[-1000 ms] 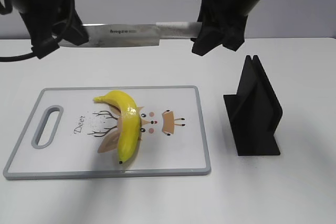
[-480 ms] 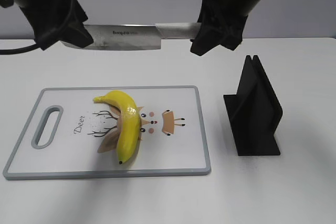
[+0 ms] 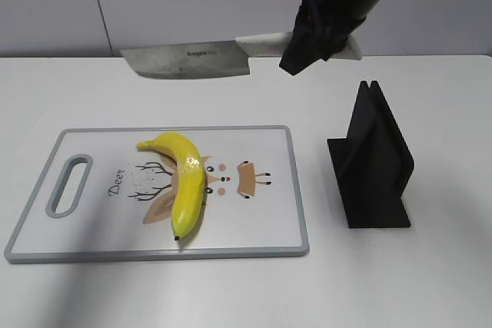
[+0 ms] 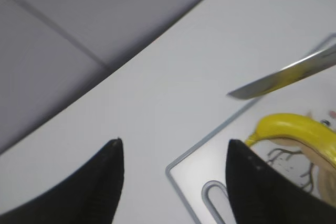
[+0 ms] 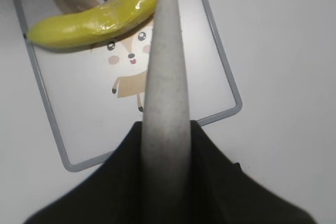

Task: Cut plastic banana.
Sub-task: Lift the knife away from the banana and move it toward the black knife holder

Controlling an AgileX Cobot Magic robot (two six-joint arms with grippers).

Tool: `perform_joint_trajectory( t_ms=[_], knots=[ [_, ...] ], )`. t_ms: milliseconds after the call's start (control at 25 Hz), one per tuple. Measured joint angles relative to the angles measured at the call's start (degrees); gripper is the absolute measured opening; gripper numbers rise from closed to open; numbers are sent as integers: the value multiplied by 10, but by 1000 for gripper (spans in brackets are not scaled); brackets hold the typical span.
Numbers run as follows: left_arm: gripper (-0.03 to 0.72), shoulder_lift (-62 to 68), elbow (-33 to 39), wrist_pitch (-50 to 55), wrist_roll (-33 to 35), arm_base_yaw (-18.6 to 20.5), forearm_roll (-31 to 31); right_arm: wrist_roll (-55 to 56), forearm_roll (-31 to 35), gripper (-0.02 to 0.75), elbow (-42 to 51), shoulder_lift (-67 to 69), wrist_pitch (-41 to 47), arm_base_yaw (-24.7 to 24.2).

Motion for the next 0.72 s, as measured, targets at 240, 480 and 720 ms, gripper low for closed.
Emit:
perform_joint_trajectory(
  t_ms=[240,480,720],
  knots=[
    [583,-31,0,54,-219,100,66,218,-83,165,-55,1,5,0],
    [564,-42,9,203,-280,148,63,376,-121,165,-101,-1,59,0],
    [556,-153,129,212,-294,152,33,414,-98,165,-21,-67,77,0]
  ],
)
